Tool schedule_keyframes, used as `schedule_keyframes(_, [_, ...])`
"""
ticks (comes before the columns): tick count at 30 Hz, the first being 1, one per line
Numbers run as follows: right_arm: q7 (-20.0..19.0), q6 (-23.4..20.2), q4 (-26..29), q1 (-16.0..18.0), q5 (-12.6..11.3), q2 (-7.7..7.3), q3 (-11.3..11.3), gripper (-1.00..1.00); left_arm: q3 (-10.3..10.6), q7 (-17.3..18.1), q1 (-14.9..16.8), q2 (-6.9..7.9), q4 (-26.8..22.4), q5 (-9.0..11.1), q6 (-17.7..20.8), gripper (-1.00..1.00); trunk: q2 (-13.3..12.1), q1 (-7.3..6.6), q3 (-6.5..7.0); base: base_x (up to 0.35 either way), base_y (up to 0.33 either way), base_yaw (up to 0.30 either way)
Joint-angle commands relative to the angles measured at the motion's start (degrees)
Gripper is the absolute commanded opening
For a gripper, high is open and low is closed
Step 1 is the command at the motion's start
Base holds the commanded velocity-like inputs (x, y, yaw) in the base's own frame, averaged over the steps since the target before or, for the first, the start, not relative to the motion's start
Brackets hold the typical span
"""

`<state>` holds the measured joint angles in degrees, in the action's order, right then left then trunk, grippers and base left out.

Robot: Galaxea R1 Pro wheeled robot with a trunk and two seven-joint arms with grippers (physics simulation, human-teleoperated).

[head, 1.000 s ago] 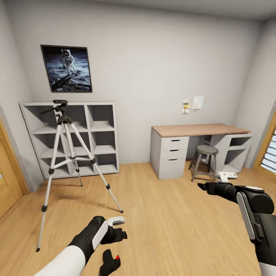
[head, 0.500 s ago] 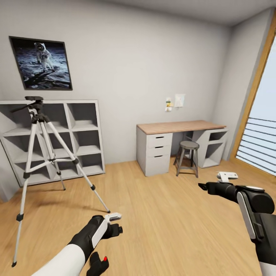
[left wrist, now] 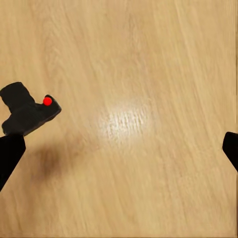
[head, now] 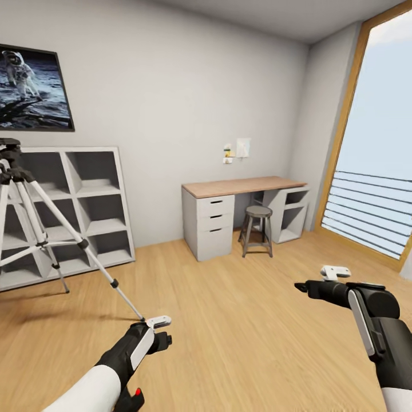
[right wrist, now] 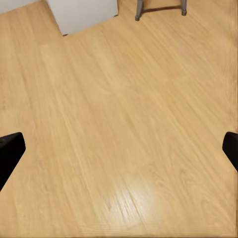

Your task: Attach the digital camera to the camera tripod in the bedroom.

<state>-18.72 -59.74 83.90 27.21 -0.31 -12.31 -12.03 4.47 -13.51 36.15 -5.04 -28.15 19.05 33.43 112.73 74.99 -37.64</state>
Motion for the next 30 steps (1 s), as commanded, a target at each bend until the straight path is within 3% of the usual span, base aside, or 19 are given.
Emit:
schedule_keyframes(1, [-0.12, -0.26, -0.04, 0.03, 0.01, 0.02, -0.02, 1.0, -0.32, -0.3, -0.06, 0.3, -0.15, 0.92, 0.13, 1.0, 0.03, -0.01, -0.06, 0.0, 0.0, -0.261])
schedule_keyframes(8, [-0.11, -0.26, 1.25, -0.36, 0.03, 0.16, 0.18, 1.0, -3.32, 0.17, -0.9, 1.26, -0.15, 1.56, -0.15, 1.0, 0.03, -0.01, -0.06, 0.0, 0.001, -0.263])
schedule_keyframes(15, [-0.1, -0.26, 2.69, -0.66, 0.12, 0.18, 0.38, 1.0, -3.74, 0.22, -1.87, 1.61, -0.08, 1.5, -0.26, 1.0, 0.03, -0.01, -0.06, 0.0, 0.148, -0.265])
schedule_keyframes(30, [-0.09, -0.26, 3.09, -0.75, 0.14, 0.19, 0.43, 1.0, -3.85, 0.24, -2.13, 1.69, -0.07, 1.6, -0.29, 1.0, 0.03, -0.01, -0.06, -0.001, 0.299, -0.265])
